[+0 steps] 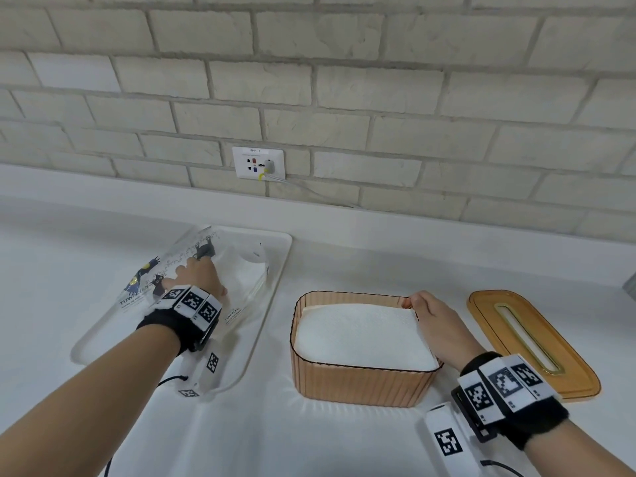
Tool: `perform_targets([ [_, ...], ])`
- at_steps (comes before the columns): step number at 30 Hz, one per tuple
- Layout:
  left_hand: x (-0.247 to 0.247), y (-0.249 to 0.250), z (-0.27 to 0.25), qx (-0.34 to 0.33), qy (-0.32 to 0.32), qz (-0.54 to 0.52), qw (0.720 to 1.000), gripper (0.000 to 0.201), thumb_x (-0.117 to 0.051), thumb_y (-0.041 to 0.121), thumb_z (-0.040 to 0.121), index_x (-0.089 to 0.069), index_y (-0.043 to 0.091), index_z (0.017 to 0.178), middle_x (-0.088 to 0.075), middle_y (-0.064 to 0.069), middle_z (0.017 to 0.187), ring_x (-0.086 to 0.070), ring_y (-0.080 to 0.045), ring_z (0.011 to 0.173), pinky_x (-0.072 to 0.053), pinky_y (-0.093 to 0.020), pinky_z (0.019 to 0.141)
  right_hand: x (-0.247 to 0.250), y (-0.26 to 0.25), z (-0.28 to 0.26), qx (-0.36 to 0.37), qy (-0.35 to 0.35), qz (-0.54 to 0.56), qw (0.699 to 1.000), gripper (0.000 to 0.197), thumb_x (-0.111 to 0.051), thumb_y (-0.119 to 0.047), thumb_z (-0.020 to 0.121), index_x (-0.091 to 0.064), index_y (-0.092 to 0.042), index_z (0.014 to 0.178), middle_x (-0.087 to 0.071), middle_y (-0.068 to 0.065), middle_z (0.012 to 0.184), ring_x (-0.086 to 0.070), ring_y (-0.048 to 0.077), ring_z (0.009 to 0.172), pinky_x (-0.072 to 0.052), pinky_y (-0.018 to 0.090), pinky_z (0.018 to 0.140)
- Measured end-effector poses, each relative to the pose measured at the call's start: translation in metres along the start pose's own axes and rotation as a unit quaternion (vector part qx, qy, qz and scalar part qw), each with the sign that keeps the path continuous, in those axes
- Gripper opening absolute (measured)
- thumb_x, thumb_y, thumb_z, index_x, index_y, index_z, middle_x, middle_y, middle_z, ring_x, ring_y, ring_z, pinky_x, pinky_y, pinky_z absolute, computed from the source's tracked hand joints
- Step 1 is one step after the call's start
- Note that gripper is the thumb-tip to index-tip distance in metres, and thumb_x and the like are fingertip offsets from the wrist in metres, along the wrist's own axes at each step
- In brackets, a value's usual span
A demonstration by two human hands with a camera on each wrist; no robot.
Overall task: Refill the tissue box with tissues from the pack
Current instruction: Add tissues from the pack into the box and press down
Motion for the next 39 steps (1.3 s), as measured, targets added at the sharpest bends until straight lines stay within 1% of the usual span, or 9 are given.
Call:
perform_targets([
  [5, 0.004, 0.004, 0.001, -0.063, -0.015, -0.069, 0.996, 0.033, -0.061, 0.011, 0.087, -0.051, 0.003, 0.118, -0.061, -0.015, 0.116, -0.058, -0.031, 0.107, -0.045, -0.035, 0.083, 0.0, -0.001, 0.0, 0.008, 0.0, -0.002, 1.0, 0.03, -0.026, -0.024, 0.102, -0.053, -0.016, 0.094, -0.057, -0.001, 0.085, -0.05, 0.01, 0.075, -0.035, 0.016, 0.059],
  [12, 0.036, 0.0, -0.021, -0.101, -0.038, -0.155, 0.982, 0.045, -0.06, 0.003, 0.087, -0.053, 0.002, 0.131, -0.06, -0.021, 0.125, -0.054, -0.035, 0.117, -0.04, -0.036, 0.095, 0.001, -0.004, 0.001, 0.018, -0.029, -0.028, 0.999, 0.029, -0.025, -0.025, 0.102, -0.049, -0.022, 0.086, -0.052, -0.004, 0.079, -0.049, 0.011, 0.072, -0.033, 0.02, 0.058],
  [16, 0.104, 0.015, -0.055, -0.199, 0.023, -0.223, 0.954, 0.032, -0.059, 0.001, 0.086, -0.063, 0.005, 0.118, -0.065, -0.016, 0.111, -0.058, -0.032, 0.107, -0.036, -0.027, 0.077, 0.026, -0.033, -0.001, 0.091, 0.018, -0.007, 0.996, 0.027, -0.04, -0.029, 0.098, -0.051, -0.017, 0.12, -0.054, -0.005, 0.108, -0.049, 0.01, 0.103, -0.036, 0.022, 0.085],
  [22, 0.138, 0.082, -0.137, -0.395, -0.097, -0.231, 0.884, 0.025, -0.065, 0.011, 0.086, -0.062, 0.036, 0.091, -0.067, 0.014, 0.088, -0.063, -0.003, 0.079, -0.047, -0.016, 0.069, 0.039, -0.099, -0.009, 0.176, -0.057, 0.113, 0.976, 0.087, -0.065, -0.057, 0.061, -0.031, -0.033, 0.138, -0.055, -0.016, 0.124, -0.049, 0.001, 0.117, -0.036, 0.025, 0.099],
  [25, 0.125, 0.11, -0.161, -0.446, -0.133, -0.233, 0.854, 0.022, -0.066, 0.012, 0.087, -0.064, 0.032, 0.095, -0.062, 0.022, 0.081, -0.058, 0.015, 0.063, -0.044, -0.005, 0.06, 0.031, -0.109, -0.013, 0.175, -0.121, 0.172, 0.962, 0.061, -0.07, -0.034, 0.071, -0.049, -0.022, 0.127, -0.067, -0.01, 0.109, -0.064, 0.007, 0.102, -0.049, 0.021, 0.088],
  [28, 0.125, 0.118, -0.165, -0.457, -0.103, -0.273, 0.84, 0.017, -0.067, 0.014, 0.086, -0.063, 0.03, 0.088, -0.062, 0.02, 0.079, -0.057, 0.012, 0.063, -0.044, -0.006, 0.06, 0.033, -0.108, -0.017, 0.187, -0.108, 0.201, 0.955, 0.023, -0.06, -0.013, 0.086, -0.061, -0.022, 0.107, -0.069, -0.007, 0.106, -0.066, 0.003, 0.094, -0.051, 0.014, 0.079],
  [31, 0.125, 0.104, -0.155, -0.416, -0.068, -0.395, 0.816, 0.012, -0.07, 0.017, 0.085, -0.063, 0.026, 0.09, -0.065, 0.012, 0.084, -0.059, 0.004, 0.07, -0.045, -0.01, 0.063, 0.048, -0.096, -0.019, 0.178, -0.058, 0.257, 0.948, 0.019, -0.064, -0.025, 0.082, -0.062, -0.029, 0.101, -0.07, -0.01, 0.103, -0.066, 0.003, 0.099, -0.052, 0.018, 0.084],
  [35, 0.081, 0.089, -0.149, -0.301, -0.138, -0.59, 0.736, 0.037, -0.07, 0.023, 0.082, -0.056, 0.012, 0.116, -0.067, -0.007, 0.111, -0.066, -0.02, 0.099, -0.053, -0.028, 0.084, 0.049, -0.062, -0.022, 0.146, -0.034, 0.324, 0.934, 0.072, -0.08, -0.06, 0.049, -0.061, -0.026, 0.11, -0.069, 0.0, 0.114, -0.065, 0.014, 0.104, -0.053, 0.032, 0.086],
  [39, 0.038, 0.1, -0.158, -0.288, -0.163, -0.569, 0.753, 0.028, -0.057, 0.017, 0.094, -0.049, 0.015, 0.121, -0.063, -0.003, 0.117, -0.064, -0.015, 0.105, -0.053, -0.029, 0.089, 0.03, -0.037, -0.029, 0.093, -0.022, 0.308, 0.946, 0.034, -0.072, -0.02, 0.077, -0.053, -0.021, 0.105, -0.065, 0.008, 0.113, -0.066, 0.013, 0.091, -0.056, 0.023, 0.075],
])
Point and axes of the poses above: each hand's wrist, its own z-axis towards the middle knuckle, its own x-axis out of the back of the hand, y = z × x, the point moved 7 cm from there along z, towards the middle knuckle
